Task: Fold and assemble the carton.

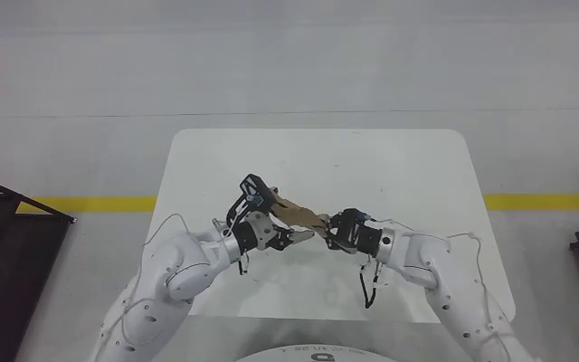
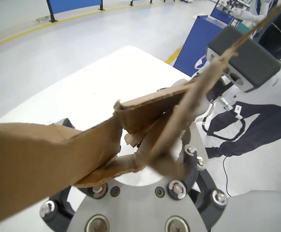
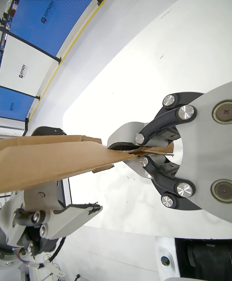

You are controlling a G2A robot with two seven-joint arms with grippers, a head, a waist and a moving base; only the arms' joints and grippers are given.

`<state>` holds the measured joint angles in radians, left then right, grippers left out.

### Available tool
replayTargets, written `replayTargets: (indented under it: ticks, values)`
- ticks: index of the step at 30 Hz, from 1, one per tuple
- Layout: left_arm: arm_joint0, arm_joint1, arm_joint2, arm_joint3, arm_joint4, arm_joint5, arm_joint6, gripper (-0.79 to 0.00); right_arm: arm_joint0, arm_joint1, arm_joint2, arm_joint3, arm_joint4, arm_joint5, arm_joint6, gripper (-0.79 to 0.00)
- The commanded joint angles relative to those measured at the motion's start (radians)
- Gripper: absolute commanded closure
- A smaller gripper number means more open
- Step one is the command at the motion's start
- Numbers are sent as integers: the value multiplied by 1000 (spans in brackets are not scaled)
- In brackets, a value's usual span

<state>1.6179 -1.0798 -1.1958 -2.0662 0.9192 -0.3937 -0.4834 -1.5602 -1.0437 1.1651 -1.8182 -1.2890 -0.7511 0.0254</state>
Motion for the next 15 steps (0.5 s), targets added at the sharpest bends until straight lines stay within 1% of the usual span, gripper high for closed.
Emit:
replayTargets:
  ticks: [1, 5, 6, 7, 8, 10, 12, 13, 15]
  values:
    - [1, 1, -12, 4, -10, 3, 12, -785, 3, 1, 2, 9, 0, -12, -3, 0]
    - [15, 5, -53, 8, -37, 6, 38, -785, 8, 5, 21, 41, 41, -46, -22, 0]
    - [20, 6, -63, 8, -46, 0, 44, -702, 10, 6, 26, 46, 44, -51, -22, 0]
    - [24, 8, -71, 10, -56, -9, 46, -582, 11, 7, 28, 50, 50, -57, -22, 0]
    - [26, 9, -80, 10, -64, -19, 49, -440, 14, 7, 31, 52, 55, -62, -23, 0]
    - [31, 11, -93, 12, -78, -39, 52, -262, 17, 9, 35, 56, 64, -73, -20, 0]
    - [34, 13, -102, 13, -84, -50, 49, -114, 22, 10, 37, 59, 73, -78, -16, 0]
    - [34, 14, -104, 13, -86, -57, 49, 0, 23, 10, 38, 63, 82, -79, -13, 0]
    - [34, 16, -107, 13, -84, -73, 49, 0, 28, 10, 37, 68, 99, -83, -7, 0]
